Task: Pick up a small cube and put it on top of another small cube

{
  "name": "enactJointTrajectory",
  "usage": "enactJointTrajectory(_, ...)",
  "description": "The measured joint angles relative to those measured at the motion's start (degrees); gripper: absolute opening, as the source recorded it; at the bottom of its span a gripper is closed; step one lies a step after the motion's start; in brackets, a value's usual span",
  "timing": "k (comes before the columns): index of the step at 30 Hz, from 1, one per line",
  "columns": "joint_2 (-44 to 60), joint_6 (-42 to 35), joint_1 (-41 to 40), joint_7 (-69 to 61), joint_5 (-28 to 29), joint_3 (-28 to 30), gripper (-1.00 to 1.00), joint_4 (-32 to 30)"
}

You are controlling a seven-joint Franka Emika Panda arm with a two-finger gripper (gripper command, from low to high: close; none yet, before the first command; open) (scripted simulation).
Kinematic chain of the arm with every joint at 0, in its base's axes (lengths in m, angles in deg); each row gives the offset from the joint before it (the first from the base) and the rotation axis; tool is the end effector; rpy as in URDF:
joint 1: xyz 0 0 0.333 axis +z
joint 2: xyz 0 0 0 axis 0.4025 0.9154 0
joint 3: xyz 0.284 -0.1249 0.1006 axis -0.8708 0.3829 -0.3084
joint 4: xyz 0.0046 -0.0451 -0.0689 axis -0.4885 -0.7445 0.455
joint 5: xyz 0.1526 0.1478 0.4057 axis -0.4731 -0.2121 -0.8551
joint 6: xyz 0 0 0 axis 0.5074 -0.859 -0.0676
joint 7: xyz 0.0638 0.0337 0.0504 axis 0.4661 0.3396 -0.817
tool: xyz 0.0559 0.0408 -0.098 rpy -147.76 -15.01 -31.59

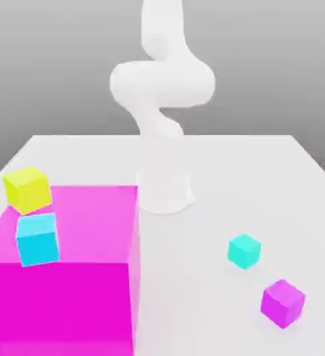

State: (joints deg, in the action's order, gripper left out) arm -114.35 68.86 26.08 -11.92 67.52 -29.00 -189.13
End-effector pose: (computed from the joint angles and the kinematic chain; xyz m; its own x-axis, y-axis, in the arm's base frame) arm 0.4408 0.0226 0.6550 0.5634 -0.6866 0.4595 -0.4933 -0.7257 -0.4795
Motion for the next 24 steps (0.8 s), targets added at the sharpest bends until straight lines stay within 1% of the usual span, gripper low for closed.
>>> enactJointTrajectory(10, 17.5, 14.92, 11.54, -4.84, -5.11, -4.79, 0.0, -17.74)
enactJointTrajectory(16, 29.7, 25.3, 18.52, -6.37, -6.53, -10.26, 0.0, -29.38)
enactJointTrajectory(19, 35.24, 30.13, 20.58, -5.68, -5.28, -13.22, 0.0, -34.6)
enactJointTrajectory(22, 40.7, 34.56, 20.48, -4.15, -2.53, -13.57, 0.0, -35.16)
enactJointTrajectory(24, 44.36, 37.52, 21.16, -1.84, 1.06, -11.91, 0.0, -34.64)
